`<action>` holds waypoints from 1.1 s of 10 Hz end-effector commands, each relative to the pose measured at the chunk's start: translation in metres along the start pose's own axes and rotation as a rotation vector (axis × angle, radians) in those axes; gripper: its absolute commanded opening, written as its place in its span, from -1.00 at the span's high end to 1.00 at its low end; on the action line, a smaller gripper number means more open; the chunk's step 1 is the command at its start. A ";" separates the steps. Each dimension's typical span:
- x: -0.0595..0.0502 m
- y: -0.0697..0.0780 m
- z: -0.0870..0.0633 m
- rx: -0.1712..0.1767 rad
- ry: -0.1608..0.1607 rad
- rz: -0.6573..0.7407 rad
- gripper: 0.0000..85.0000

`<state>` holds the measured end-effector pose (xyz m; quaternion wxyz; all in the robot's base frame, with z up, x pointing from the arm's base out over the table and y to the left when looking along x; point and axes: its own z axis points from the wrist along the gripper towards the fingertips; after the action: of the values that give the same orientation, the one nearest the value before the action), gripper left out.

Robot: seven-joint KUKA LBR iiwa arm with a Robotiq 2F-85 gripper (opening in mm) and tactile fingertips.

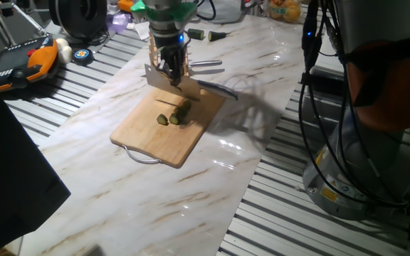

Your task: Cut the cucumber into segments

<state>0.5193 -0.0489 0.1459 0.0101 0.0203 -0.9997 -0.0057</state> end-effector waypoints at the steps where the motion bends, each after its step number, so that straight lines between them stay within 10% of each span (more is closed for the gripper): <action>1: -0.001 -0.003 -0.005 0.006 0.001 -0.015 0.98; 11: -0.007 -0.011 -0.012 0.057 -0.068 -0.188 0.98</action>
<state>0.5268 -0.0603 0.1576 -0.0238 0.1139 -0.9930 0.0198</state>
